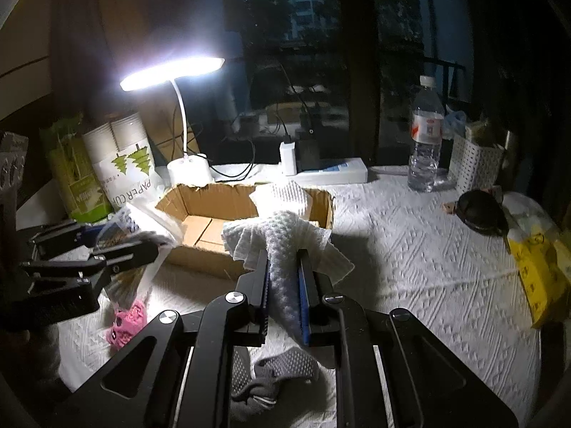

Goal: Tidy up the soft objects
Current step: 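Carry the swab bag with the left tool while the right tool carries the towel over the box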

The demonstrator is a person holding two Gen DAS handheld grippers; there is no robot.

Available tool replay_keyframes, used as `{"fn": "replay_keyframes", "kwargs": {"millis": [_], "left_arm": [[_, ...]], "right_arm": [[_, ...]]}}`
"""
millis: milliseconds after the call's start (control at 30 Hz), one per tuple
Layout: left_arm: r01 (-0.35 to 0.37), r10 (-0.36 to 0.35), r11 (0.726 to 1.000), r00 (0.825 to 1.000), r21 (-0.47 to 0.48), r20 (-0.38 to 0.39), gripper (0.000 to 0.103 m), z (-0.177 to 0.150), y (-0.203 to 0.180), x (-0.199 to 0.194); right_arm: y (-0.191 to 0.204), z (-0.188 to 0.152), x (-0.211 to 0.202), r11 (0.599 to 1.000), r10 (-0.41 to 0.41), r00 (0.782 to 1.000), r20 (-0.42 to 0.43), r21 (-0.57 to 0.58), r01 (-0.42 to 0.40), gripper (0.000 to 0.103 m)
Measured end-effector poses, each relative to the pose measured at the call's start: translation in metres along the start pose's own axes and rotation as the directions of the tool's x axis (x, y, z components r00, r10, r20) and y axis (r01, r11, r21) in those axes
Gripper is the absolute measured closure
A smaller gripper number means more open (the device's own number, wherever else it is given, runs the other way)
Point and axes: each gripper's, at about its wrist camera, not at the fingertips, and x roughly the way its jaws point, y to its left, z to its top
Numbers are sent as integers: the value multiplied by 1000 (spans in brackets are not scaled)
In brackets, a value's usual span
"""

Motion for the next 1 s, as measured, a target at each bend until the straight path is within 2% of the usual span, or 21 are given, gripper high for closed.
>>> {"fn": "replay_keyframes", "kwargs": {"millis": [400, 1000], "left_arm": [[8, -6, 1000, 998, -17, 70, 56, 24, 14, 3], [19, -15, 999, 998, -51, 68, 56, 42, 34, 40]], "right_arm": [[10, 20, 15, 1000, 5, 1000, 6, -31, -5, 89], [12, 42, 56, 999, 26, 999, -19, -46, -27, 89]]}}
